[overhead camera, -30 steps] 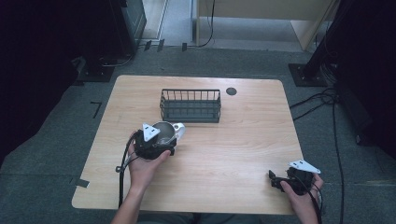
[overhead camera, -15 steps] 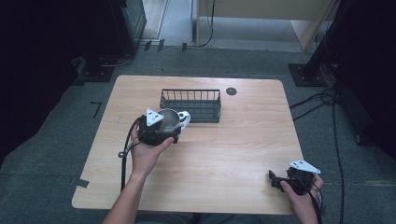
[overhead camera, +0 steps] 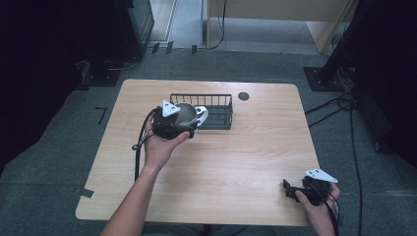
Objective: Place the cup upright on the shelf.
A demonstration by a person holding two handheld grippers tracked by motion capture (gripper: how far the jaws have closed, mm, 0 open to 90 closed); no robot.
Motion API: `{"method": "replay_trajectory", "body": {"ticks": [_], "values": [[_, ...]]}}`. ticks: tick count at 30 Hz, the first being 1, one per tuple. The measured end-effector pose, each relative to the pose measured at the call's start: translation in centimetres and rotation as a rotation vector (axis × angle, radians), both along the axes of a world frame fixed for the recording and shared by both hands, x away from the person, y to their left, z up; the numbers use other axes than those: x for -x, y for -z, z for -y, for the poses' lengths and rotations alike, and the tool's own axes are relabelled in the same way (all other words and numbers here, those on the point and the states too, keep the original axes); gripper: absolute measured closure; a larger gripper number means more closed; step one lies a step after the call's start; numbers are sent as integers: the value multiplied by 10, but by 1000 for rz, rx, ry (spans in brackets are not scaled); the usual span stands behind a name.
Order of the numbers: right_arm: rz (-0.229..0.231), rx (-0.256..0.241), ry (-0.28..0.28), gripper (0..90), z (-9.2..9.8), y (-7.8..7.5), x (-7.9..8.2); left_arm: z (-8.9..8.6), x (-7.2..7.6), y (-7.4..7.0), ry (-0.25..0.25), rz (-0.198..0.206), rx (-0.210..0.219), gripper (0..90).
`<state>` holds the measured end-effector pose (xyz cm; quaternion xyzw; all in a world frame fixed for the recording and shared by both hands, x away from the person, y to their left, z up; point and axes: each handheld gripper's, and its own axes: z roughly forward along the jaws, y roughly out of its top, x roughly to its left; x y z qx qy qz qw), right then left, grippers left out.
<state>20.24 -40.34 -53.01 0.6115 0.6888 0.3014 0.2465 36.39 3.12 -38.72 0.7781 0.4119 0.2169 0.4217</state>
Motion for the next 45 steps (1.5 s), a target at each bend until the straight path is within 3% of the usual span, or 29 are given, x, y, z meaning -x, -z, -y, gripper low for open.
{"method": "replay_trajectory", "body": {"ticks": [8, 21, 28, 34, 42, 45], "values": [[0, 0, 0, 0, 0, 0, 0, 9, -14, -12, 28, 10, 1, 81], [0, -1, 0, 0, 0, 0, 0, 12, -37, -19, 33, 12, 9, 81], [0, 0, 0, 0, 0, 0, 0, 15, -56, -23, 26, 15, 14, 81], [0, 0, 0, 0, 0, 0, 0, 18, -68, -21, 23, 11, 12, 81], [0, -1, 0, 0, 0, 0, 0, 18, -85, -7, 11, 0, 2, 81], [0, 0, 0, 0, 0, 0, 0, 18, -88, -6, 8, 3, 16, 81]]}}
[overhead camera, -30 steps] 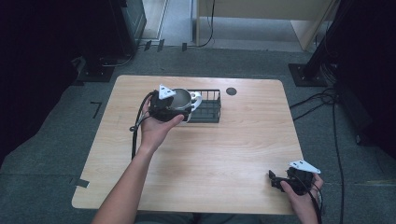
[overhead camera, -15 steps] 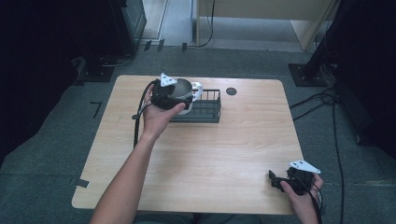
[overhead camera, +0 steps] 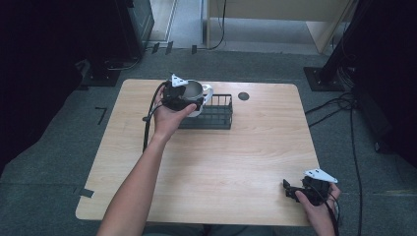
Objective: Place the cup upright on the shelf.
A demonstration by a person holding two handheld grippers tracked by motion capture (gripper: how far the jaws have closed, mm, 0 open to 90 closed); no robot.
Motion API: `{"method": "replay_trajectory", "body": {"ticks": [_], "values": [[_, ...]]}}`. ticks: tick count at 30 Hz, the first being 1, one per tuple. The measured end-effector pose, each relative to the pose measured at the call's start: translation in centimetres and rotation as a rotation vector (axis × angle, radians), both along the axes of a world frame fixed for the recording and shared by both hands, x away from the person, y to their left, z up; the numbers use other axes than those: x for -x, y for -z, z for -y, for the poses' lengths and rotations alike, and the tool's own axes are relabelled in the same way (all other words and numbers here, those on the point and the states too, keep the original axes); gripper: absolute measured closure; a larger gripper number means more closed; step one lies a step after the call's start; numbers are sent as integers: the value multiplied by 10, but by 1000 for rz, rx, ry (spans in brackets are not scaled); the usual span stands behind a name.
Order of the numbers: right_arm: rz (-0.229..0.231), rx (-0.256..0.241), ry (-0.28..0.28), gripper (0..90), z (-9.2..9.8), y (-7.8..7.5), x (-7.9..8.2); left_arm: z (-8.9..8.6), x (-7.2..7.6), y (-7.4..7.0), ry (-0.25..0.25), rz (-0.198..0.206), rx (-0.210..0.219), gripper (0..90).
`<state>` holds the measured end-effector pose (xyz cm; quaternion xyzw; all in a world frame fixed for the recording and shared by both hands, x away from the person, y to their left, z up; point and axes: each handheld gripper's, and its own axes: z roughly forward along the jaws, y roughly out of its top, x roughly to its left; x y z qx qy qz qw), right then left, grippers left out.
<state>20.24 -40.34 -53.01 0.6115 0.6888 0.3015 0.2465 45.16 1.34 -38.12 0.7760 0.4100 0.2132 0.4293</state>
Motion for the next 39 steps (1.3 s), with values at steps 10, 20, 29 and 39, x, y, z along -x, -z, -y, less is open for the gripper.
{"method": "replay_trajectory", "body": {"ticks": [10, 20, 29, 39], "values": [[0, 0, 0, 0, 0, 0, 0, 4, -11, -1, -4, 5, -16, 81], [0, 0, 0, 0, 0, 0, 0, 6, -19, 2, -15, -2, -10, 81], [0, 0, 0, 0, 0, 0, 0, 3, -26, 7, -25, -16, -30, 81], [0, 0, 0, 0, 0, 0, 0, 6, -29, 24, 8, -44, -42, 80]]}}
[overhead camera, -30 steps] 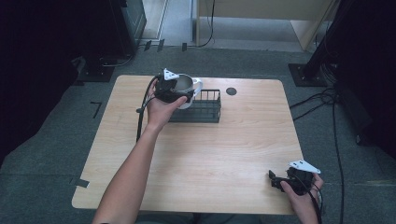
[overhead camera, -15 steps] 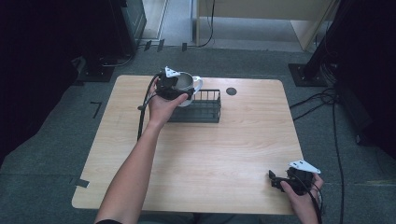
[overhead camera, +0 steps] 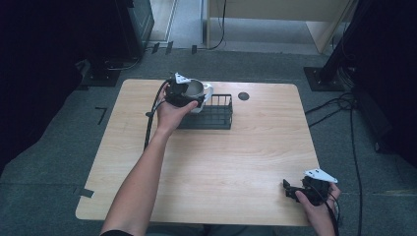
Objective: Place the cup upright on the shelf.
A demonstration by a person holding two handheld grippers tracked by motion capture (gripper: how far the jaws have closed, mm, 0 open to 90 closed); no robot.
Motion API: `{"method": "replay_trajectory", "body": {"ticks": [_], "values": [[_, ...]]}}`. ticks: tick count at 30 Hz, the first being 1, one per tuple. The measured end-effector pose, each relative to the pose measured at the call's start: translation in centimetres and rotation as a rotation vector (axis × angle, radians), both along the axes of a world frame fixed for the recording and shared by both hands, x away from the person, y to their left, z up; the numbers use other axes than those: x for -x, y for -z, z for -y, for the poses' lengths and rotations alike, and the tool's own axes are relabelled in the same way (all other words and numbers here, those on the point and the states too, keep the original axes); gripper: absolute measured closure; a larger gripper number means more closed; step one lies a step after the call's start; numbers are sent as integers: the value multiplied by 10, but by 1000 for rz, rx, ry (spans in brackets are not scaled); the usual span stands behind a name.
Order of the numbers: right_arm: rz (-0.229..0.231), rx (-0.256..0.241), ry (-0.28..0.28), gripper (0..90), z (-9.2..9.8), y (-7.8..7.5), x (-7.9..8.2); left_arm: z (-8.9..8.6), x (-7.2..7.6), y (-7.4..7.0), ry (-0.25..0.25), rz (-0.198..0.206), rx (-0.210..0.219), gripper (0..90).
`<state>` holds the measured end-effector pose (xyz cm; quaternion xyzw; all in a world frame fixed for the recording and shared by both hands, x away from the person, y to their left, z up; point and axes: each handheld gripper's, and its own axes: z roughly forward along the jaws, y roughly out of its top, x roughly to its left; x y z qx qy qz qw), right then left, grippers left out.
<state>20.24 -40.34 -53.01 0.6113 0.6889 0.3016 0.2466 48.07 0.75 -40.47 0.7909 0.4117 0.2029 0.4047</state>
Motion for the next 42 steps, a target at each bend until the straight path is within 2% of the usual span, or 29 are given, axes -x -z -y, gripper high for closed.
{"method": "replay_trajectory", "body": {"ticks": [3, 9, 14, 16, 19, 23, 29, 34, 39, 42], "values": [[-1, -1, 1, 0, 0, 0, 0, 2, -1, 10, 9, -20, -24, 79], [0, -1, 0, 0, 0, 0, 0, 0, -1, 21, 6, -37, -30, 76], [0, 0, 0, 0, 0, 0, 0, -1, 0, 20, 6, -37, -37, 59], [-1, -1, 1, 0, 0, 0, 0, -2, 2, 15, -6, -24, -11, 34], [0, 0, 0, 0, 0, 0, 0, -3, 3, 11, -11, -21, -10, 18], [0, 0, 0, 0, 0, 0, 0, -7, 6, 5, 2, -24, 18, 19], [0, 0, 0, 0, 0, 0, 0, -18, 13, -12, 1, -5, 92, 19], [0, 0, 0, 0, 0, 0, 0, -28, 24, -22, -15, 14, 104, 18], [-1, 0, 0, 0, 0, 0, 0, -44, 39, -25, 1, 12, 162, 0], [-1, 0, 0, 0, 0, 0, 0, -55, 51, -27, -8, 21, 186, 0]]}}
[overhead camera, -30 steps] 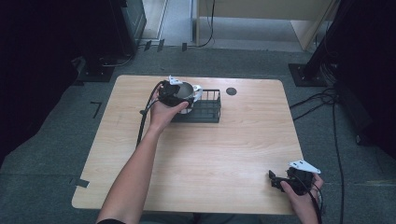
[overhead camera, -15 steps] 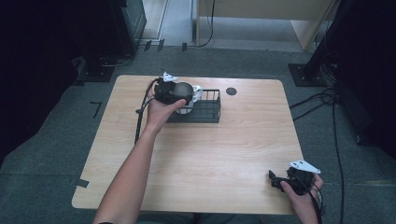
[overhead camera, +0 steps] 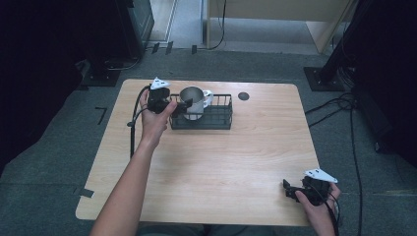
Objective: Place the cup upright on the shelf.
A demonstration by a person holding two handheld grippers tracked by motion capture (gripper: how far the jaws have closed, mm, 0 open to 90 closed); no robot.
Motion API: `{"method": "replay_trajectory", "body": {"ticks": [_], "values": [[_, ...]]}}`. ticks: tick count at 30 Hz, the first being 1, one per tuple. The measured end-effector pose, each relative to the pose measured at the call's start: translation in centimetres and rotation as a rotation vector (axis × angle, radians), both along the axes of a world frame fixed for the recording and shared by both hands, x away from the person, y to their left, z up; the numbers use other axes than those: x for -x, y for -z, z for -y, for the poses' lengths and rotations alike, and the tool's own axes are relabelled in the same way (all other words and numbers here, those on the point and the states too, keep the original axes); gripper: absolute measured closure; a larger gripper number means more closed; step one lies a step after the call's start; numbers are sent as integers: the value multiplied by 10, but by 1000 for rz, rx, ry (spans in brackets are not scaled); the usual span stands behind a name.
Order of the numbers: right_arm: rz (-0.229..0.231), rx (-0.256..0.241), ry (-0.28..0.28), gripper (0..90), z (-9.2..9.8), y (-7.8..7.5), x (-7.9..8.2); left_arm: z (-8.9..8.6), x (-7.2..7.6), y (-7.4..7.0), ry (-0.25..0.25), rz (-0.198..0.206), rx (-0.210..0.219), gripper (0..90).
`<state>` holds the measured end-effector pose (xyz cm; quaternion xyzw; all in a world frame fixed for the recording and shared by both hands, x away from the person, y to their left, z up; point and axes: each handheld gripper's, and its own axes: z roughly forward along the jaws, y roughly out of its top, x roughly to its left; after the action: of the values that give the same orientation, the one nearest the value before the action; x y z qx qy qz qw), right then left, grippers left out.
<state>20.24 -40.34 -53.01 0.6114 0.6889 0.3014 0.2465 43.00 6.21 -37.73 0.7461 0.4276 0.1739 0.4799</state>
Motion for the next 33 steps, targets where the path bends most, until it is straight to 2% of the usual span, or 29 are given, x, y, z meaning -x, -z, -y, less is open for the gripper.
{"method": "replay_trajectory", "body": {"ticks": [5, 9, 11, 15, 16, 18, 21, 29, 30, 33], "values": [[0, 0, 0, 0, 0, 0, 0, -11, 13, 2, 11, 1, 2, 0], [0, 0, 0, 0, 0, 0, 0, -23, 28, 11, -2, -4, -2, 0], [0, 0, 0, 0, 0, 0, 0, -26, 31, 13, -3, -5, -4, 0], [0, 0, 0, 0, 0, 0, 0, -36, 41, 23, -16, -21, 9, 0], [0, 0, 0, 0, 0, 0, 0, -42, 48, 28, -31, -25, 8, 0], [0, 0, 0, 0, 0, 0, 0, -44, 51, 31, -28, -27, 12, 0], [0, 0, 0, 0, 0, 0, 0, -53, 63, 42, -50, -34, 1, 0], [0, 0, 0, 0, 0, 0, 0, -65, 84, 59, -68, -47, 4, 0], [0, 0, 0, 0, 0, 0, 0, -68, 90, 65, -77, -51, -5, 0], [0, 0, 0, 0, 0, 0, 0, -73, 97, 72, -81, -61, -9, 0]]}}
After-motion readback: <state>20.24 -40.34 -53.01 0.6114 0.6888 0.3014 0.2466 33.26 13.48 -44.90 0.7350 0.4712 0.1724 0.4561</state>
